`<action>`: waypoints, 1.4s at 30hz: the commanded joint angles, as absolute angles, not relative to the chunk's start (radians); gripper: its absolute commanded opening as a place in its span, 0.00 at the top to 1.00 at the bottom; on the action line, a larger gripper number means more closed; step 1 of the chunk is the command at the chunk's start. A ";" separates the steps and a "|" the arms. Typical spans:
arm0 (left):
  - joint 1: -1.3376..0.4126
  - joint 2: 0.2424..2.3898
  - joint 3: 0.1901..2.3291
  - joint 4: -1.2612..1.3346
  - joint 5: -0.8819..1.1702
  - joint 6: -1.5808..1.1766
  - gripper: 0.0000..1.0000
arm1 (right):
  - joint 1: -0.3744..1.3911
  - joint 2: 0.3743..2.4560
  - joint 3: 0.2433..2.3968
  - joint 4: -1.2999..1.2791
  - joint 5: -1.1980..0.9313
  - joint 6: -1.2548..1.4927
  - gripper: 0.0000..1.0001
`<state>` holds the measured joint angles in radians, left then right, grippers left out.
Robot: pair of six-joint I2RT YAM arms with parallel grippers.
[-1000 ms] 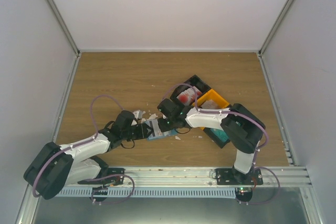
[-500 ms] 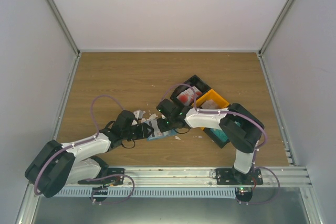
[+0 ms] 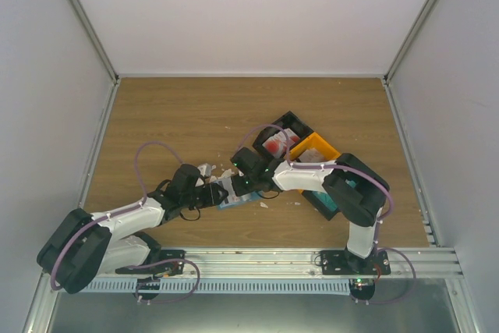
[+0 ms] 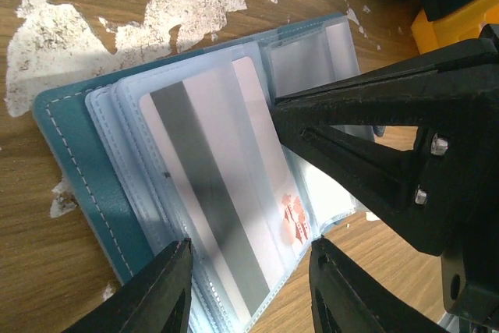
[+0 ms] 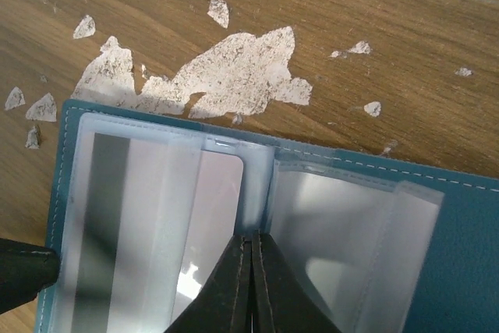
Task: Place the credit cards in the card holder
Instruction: Insert the credit card into the card holder, then turn over the card slot in the card holder.
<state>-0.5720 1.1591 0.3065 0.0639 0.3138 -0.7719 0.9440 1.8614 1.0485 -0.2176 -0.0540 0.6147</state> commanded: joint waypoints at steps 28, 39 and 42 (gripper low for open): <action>-0.568 1.094 0.316 0.050 0.283 -0.799 0.58 | 1.007 1.827 1.120 -0.387 0.004 0.542 0.75; -0.567 1.111 0.303 0.065 0.289 -0.799 0.57 | 1.009 1.923 1.131 -0.416 0.009 0.547 0.87; -0.568 1.119 0.299 0.070 0.290 -0.799 0.57 | 1.010 1.933 1.125 -0.418 0.013 0.551 0.90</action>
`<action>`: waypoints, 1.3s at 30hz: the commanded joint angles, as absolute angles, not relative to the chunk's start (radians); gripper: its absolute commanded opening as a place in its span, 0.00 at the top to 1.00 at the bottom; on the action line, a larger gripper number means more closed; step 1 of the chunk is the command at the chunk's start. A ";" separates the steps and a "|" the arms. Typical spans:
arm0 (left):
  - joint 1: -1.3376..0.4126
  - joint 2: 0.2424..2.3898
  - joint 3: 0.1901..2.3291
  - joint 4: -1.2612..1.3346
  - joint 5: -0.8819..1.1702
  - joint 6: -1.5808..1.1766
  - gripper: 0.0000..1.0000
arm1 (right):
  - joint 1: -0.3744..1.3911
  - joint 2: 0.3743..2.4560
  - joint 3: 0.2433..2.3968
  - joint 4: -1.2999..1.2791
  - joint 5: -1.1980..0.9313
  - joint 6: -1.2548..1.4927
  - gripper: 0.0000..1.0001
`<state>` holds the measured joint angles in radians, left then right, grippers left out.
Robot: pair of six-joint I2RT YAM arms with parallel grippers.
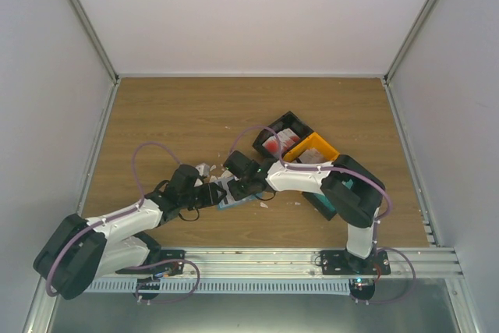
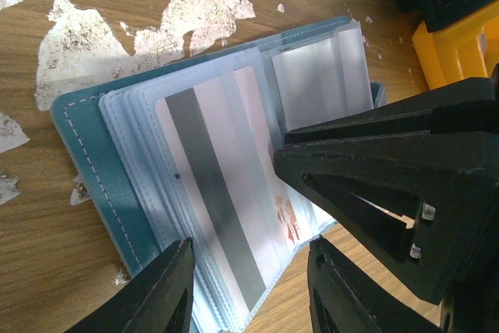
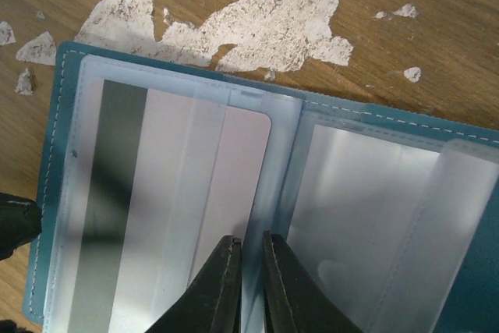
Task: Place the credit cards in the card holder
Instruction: Turn over the card slot in the card holder.
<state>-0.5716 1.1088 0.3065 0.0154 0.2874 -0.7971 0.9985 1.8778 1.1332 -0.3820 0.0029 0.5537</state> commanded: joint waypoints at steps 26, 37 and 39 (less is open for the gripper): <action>-0.567 1.138 0.296 0.121 0.334 -0.795 0.60 | 1.009 1.945 1.097 -0.379 0.003 0.560 0.98; -0.567 1.127 0.298 0.159 0.390 -0.774 0.63 | 1.009 1.940 1.091 -0.372 0.004 0.567 0.98; -0.568 1.130 0.296 0.164 0.391 -0.772 0.64 | 1.009 1.938 1.088 -0.369 0.004 0.569 0.98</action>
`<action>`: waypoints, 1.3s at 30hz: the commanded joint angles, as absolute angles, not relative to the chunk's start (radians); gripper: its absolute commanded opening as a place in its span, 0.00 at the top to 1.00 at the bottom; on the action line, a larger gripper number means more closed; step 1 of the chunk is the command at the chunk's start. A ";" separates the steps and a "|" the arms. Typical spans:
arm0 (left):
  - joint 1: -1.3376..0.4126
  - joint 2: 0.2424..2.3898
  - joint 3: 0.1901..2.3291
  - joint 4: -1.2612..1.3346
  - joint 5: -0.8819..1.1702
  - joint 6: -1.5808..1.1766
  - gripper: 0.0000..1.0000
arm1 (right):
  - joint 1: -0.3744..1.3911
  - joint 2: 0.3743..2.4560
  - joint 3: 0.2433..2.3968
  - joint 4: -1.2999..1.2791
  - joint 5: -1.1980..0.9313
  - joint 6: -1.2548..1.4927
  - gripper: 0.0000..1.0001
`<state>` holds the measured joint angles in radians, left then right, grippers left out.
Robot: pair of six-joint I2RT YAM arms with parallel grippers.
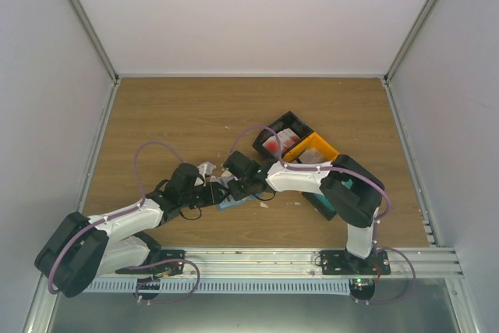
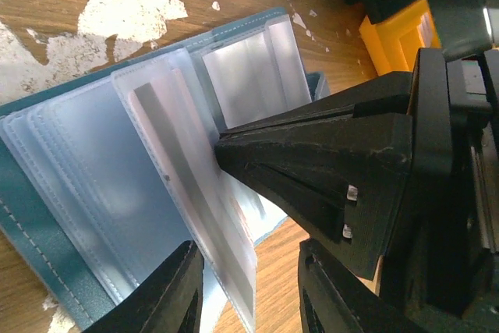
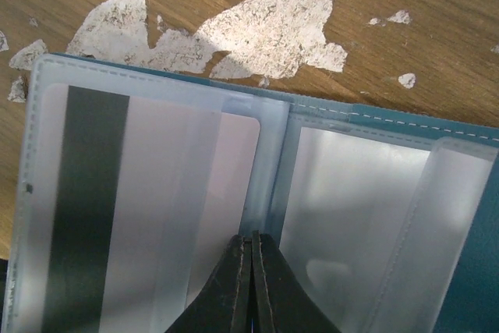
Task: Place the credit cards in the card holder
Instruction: Turn over the card slot in the card holder.
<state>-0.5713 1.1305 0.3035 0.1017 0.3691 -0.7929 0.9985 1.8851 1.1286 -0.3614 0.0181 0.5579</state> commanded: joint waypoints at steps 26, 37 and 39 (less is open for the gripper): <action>-0.581 1.415 0.468 0.301 0.557 -0.679 0.41 | 1.002 1.446 0.897 -0.331 0.334 0.730 0.80; -0.592 1.621 0.537 0.466 0.621 -0.725 0.24 | 0.887 1.208 0.845 -0.520 0.372 0.756 0.67; -0.592 1.610 0.547 0.461 0.622 -0.723 0.23 | 0.857 1.164 0.847 -0.564 0.371 0.762 0.65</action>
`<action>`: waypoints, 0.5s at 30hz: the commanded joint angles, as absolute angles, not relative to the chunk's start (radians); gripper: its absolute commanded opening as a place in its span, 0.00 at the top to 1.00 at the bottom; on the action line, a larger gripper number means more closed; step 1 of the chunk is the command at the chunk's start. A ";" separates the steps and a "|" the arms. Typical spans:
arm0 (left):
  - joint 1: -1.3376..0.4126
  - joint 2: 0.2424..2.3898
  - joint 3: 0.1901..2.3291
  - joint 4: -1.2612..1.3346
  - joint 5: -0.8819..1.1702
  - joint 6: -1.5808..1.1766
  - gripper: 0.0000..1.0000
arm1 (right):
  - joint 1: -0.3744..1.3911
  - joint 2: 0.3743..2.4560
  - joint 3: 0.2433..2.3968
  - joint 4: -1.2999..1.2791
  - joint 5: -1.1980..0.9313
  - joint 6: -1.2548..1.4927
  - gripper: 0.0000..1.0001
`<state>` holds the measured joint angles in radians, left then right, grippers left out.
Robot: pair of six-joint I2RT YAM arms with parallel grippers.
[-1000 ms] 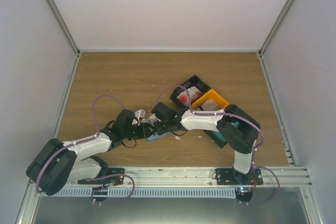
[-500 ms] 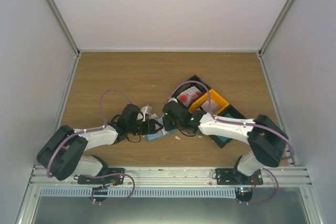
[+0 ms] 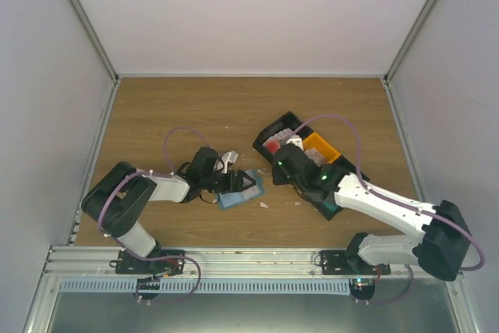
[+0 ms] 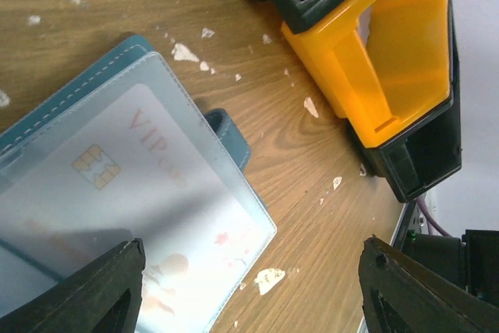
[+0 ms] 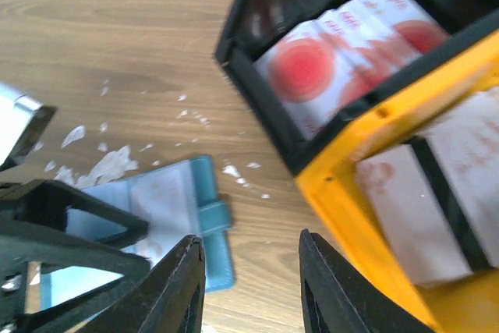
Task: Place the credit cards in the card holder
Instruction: Turn over the card slot in the card holder, then pick up the credit card from the storage box.
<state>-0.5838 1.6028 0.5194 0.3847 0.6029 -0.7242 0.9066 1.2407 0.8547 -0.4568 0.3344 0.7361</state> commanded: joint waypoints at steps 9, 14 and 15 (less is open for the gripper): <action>-0.594 1.301 0.553 0.241 0.483 -0.642 0.20 | 0.680 0.985 0.906 -0.771 0.296 0.723 0.50; -0.594 1.152 0.550 0.113 0.432 -0.601 0.18 | 0.626 0.982 0.934 -0.809 0.266 0.683 0.43; -0.594 1.126 0.551 0.088 0.427 -0.590 0.18 | 0.618 0.988 0.937 -0.810 0.258 0.678 0.43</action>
<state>-0.5884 1.2087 0.5354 0.2054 0.4889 -0.6540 0.6510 0.9813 0.9096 -0.7494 0.2932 0.7143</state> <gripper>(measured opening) 0.817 0.562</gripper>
